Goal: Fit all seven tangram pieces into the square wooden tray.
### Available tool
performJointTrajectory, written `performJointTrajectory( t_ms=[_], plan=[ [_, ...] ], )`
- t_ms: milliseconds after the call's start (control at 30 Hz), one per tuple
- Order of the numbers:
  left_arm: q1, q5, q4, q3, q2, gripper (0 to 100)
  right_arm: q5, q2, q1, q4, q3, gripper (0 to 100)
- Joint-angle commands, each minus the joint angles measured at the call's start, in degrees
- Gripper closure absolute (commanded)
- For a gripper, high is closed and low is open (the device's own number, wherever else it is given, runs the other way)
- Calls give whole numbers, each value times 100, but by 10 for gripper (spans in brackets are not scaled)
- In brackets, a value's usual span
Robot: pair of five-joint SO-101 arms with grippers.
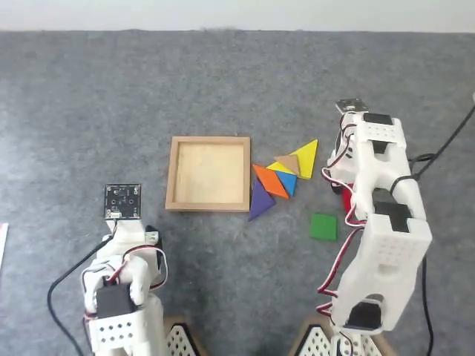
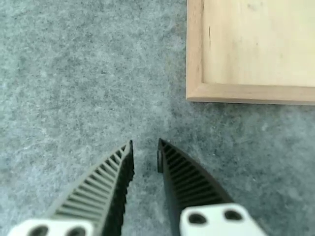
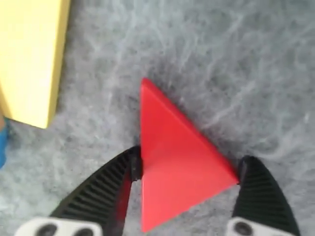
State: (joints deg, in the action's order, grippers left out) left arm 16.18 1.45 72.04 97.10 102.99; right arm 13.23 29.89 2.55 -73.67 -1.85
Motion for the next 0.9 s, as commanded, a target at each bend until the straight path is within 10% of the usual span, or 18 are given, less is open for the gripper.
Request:
performJointTrajectory(
  t_ms=[0, 867],
  plan=[
    [-26, 0, 18, -66, 105, 920, -88, -22, 40, -57, -202, 777],
    [-26, 0, 18, -66, 105, 920, -1292, -1851, -1736, -1938, -1169, 786]
  ],
)
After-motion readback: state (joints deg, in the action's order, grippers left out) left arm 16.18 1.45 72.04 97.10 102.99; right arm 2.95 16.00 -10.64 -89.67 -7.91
